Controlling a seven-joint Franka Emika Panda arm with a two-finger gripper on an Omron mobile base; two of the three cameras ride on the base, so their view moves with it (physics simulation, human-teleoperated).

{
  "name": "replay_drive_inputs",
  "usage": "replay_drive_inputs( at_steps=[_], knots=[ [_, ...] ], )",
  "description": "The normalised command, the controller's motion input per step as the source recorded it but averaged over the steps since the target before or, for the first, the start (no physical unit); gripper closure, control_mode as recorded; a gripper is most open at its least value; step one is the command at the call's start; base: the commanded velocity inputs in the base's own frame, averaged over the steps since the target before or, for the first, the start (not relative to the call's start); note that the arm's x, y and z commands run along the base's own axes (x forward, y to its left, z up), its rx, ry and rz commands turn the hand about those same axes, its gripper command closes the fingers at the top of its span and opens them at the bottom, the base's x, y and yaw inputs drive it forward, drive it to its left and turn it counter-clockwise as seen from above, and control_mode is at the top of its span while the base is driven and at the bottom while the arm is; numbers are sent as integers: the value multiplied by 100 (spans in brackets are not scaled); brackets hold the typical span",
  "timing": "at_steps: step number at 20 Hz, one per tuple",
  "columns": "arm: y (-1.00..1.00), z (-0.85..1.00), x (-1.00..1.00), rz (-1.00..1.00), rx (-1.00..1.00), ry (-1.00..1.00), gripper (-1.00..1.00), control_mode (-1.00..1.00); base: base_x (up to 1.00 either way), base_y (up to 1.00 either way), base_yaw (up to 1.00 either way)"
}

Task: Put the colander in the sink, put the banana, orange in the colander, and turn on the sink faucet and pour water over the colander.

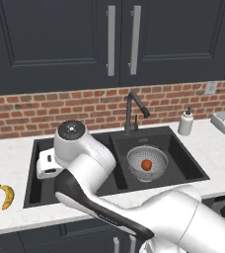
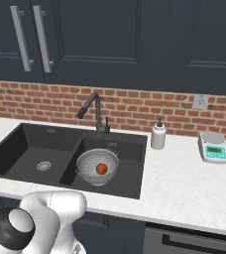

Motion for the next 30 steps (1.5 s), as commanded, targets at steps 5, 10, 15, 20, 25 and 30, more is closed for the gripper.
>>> replay_drive_inputs(
  at_steps=[5, 10, 15, 20, 25, 30],
  knots=[
    [48, -33, 51, 0, 0, 2, -100, -100, 0, 0, 0],
    [45, -49, 39, 0, 0, 6, -100, -100, 0, 0, 0],
    [50, -46, 17, 0, -1, 4, -100, -100, 0, 0, 0],
    [46, -15, 5, 0, 0, 0, -100, -100, 0, 0, 0],
    [46, -3, 0, 0, 0, 0, -100, -100, 0, 0, 0],
    [32, -4, 6, 0, 0, 0, -100, -100, 0, 0, 0]
  ],
)
